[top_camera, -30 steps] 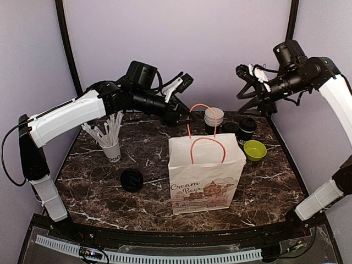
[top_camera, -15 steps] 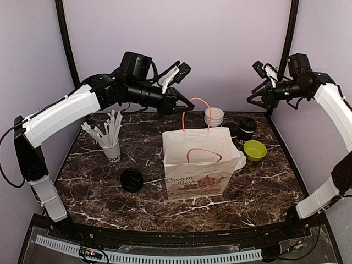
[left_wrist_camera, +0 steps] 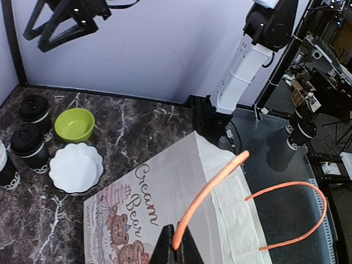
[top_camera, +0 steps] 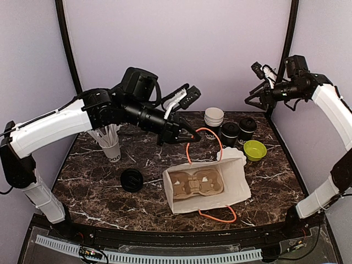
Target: Pack the takeout coffee
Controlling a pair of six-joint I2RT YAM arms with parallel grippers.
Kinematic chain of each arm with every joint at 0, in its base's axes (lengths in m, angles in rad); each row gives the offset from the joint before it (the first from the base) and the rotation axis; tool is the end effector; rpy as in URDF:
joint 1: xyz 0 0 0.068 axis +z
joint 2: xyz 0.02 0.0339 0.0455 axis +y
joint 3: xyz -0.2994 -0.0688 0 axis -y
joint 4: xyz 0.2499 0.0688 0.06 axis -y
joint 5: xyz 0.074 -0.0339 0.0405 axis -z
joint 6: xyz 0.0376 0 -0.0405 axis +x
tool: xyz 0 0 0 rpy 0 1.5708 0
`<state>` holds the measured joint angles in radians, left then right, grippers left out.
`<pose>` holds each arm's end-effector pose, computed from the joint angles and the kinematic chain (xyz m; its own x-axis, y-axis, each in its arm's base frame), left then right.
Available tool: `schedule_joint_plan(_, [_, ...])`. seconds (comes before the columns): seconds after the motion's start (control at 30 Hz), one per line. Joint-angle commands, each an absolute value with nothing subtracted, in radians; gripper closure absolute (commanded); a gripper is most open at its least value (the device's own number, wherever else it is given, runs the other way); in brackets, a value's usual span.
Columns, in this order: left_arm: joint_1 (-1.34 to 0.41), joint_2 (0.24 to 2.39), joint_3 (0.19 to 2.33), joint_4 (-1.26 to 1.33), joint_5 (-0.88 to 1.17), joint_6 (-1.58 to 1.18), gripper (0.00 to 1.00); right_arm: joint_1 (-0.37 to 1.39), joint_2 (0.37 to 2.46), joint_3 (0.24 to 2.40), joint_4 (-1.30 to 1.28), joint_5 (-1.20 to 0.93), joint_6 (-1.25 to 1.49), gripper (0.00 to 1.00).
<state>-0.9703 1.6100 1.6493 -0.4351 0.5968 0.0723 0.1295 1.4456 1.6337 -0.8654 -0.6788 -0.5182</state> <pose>0.1951 -0.3222 0.4419 -0.1468 0.3201 -0.9359 0.9886 0.0165 -0.1495 0.2918 0.0618 0.4515 -0.2498 -0.4213 -0.8719 -0.8166 0.5755 -0.0442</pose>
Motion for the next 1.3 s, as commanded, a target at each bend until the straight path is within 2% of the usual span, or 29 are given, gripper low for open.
schedule_joint_plan(0.0, [-1.056,1.58,1.624,-0.443,0.601,0.029,1.0,0.125,1.454,1.621,-0.865,-0.689,-0.527,0.36])
schedule_joint_plan(0.2, [-1.172,1.576,1.595,-0.471,0.554,0.018,1.0,0.125,1.475,1.596,-0.871,-0.694,-0.531,0.36])
schedule_joint_plan(0.4, [-1.206,1.597,1.613,-0.511,0.52,0.04,1.0,0.125,1.488,1.588,-0.877,-0.73,-0.529,0.36])
schedule_joint_plan(0.67, [-1.202,1.602,1.714,-0.593,0.277,0.152,1.0,0.124,1.468,1.584,-0.881,-0.72,-0.531,0.35])
schedule_joint_plan(0.87, [-1.117,1.609,1.773,-0.603,0.102,0.211,1.0,0.126,1.458,1.6,-0.898,-0.735,-0.522,0.35])
schedule_joint_plan(0.97, [-1.006,1.631,1.788,-0.591,0.109,0.216,1.0,0.128,1.455,1.673,-1.02,-0.868,-0.618,0.33])
schedule_joint_plan(1.13, [-0.9,1.68,1.821,-0.568,0.109,0.213,1.0,0.216,1.418,1.745,-1.244,-1.022,-0.826,0.2])
schedule_joint_plan(1.2, [-0.865,1.706,1.843,-0.565,0.112,0.186,1.0,0.316,1.392,1.716,-1.292,-1.011,-0.89,0.12])
schedule_joint_plan(1.27, [-0.837,1.726,1.86,-0.558,0.118,0.17,1.0,0.434,1.371,1.67,-1.244,-0.934,-0.851,0.08])
